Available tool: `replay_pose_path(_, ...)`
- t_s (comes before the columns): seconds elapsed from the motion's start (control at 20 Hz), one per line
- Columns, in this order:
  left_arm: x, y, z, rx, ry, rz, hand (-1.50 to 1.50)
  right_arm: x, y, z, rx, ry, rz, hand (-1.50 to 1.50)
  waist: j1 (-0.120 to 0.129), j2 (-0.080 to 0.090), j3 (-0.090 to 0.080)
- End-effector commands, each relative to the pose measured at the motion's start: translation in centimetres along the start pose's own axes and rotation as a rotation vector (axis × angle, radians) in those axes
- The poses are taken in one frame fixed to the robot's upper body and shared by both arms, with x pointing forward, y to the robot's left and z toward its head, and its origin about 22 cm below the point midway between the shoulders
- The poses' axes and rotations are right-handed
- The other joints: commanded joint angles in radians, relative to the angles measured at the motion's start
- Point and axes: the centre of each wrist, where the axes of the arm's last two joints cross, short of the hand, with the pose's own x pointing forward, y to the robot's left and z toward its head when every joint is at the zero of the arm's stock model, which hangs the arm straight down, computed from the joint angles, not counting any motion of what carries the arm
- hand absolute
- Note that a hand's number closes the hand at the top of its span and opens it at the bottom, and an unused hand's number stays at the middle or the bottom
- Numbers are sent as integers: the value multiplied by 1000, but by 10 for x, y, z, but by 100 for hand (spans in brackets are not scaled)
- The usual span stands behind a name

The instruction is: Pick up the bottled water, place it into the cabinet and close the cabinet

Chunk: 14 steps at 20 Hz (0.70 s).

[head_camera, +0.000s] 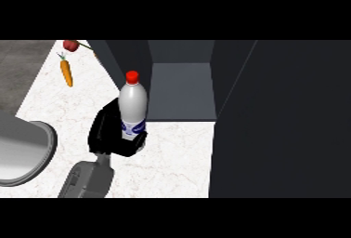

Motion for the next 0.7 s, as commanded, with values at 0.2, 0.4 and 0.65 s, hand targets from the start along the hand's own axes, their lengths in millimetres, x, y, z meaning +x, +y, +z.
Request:
replay_pose_path(0.2, 21, -62, -60, -15, 0, -75, 150, -2, 4, -8, 1, 0, 3, -150, -9, 3, 0)
replay_pose_path(0.4, 30, -90, -70, 24, -84, -184, 150, -10, 6, -3, 8, 6, -16, -150, -21, 3, 0)
replay_pose_path(0.65, 18, -97, -78, 30, -75, -288, 150, 0, 1, -7, 34, 1, -7, -150, -43, 8, -1)
